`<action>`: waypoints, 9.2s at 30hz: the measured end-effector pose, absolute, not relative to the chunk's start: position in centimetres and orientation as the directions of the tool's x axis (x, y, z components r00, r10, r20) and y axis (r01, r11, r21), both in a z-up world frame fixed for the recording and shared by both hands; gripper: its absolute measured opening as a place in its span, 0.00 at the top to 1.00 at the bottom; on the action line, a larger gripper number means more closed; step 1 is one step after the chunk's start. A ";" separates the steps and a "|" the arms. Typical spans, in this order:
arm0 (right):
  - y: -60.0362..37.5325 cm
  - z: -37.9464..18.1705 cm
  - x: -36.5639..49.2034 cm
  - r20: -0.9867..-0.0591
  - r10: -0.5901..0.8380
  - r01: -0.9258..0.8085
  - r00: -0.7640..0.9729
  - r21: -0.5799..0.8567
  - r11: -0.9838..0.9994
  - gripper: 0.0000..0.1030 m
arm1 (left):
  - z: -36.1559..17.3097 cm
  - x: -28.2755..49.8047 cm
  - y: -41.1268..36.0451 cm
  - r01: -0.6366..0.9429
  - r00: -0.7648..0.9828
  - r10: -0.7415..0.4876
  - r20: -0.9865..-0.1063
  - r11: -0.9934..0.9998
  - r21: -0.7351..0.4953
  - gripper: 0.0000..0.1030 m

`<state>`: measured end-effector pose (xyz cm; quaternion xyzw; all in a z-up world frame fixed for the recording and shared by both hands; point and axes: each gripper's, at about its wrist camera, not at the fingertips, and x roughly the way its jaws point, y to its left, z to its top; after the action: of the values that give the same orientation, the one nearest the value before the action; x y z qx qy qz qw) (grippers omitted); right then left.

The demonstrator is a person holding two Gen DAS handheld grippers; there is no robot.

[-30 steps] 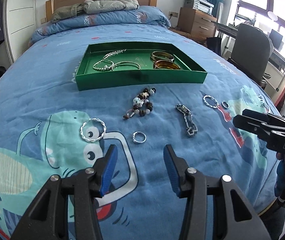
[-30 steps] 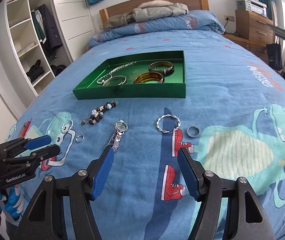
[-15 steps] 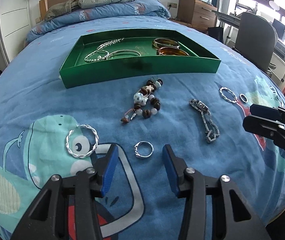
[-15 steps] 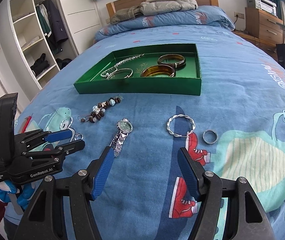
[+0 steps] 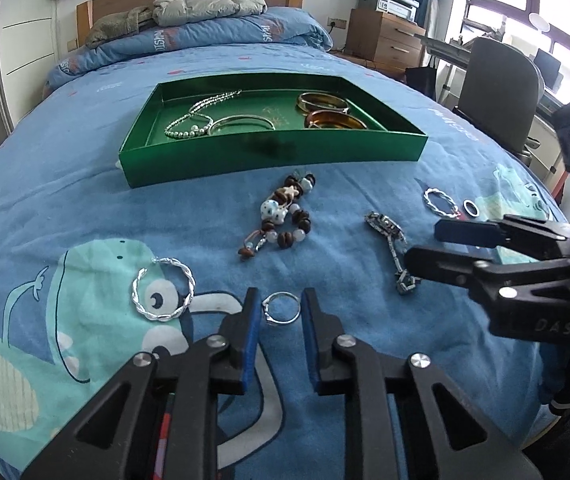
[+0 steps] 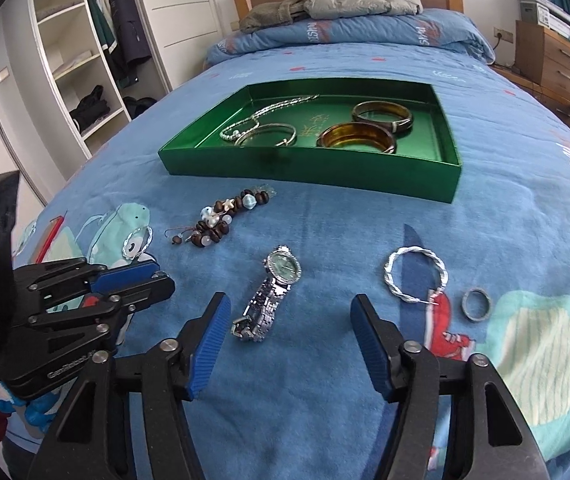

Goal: Organize jewelry
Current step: 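Close the left tool on the small silver ring while the right tool grasps the silver watch, then carry the silver ring and silver watch with both tools over the green tray, then open both tools to drop the ring and watch into the tray, then move both open tools back over the remaining jewelry, then lower the left tool toward the twisted silver hoop while the right tool approaches the small dark ring, then close the right tool on the small dark ring while the left tool grasps the twisted hoop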

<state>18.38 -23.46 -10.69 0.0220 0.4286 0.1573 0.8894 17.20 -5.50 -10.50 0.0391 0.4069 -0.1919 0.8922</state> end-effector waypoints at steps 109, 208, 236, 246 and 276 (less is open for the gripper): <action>-24.2 -9.3 34.1 -0.776 0.192 -0.207 0.601 0.081 0.975 0.90 | -9.3 35.3 -8.2 0.248 0.582 -0.275 -0.765 0.956 -0.155 0.82; -32.2 -8.3 16.1 -0.725 0.204 -0.235 0.657 0.060 0.970 0.61 | -8.3 16.5 -0.7 0.066 0.647 -0.091 -0.757 0.996 -0.064 0.48; -31.4 -12.2 19.6 -0.765 0.202 -0.304 0.612 0.009 0.953 0.70 | -12.0 20.3 -1.9 0.053 0.641 -0.032 -0.767 0.999 0.003 0.49; -31.3 -12.2 19.5 -0.760 0.178 -0.284 0.625 -0.008 0.959 0.80 | -12.0 19.9 -2.8 0.083 0.650 -0.036 -0.759 0.996 0.023 0.63; -30.0 -6.9 13.7 -0.719 0.143 -0.234 0.680 -0.027 0.972 0.81 | -7.6 14.3 -0.7 0.101 0.696 -0.084 -0.714 0.995 -0.020 0.63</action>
<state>13.66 -29.98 -6.90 -0.0584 0.3862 0.1031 0.9148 14.35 -0.75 -7.55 0.0104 0.3869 -0.0502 0.9207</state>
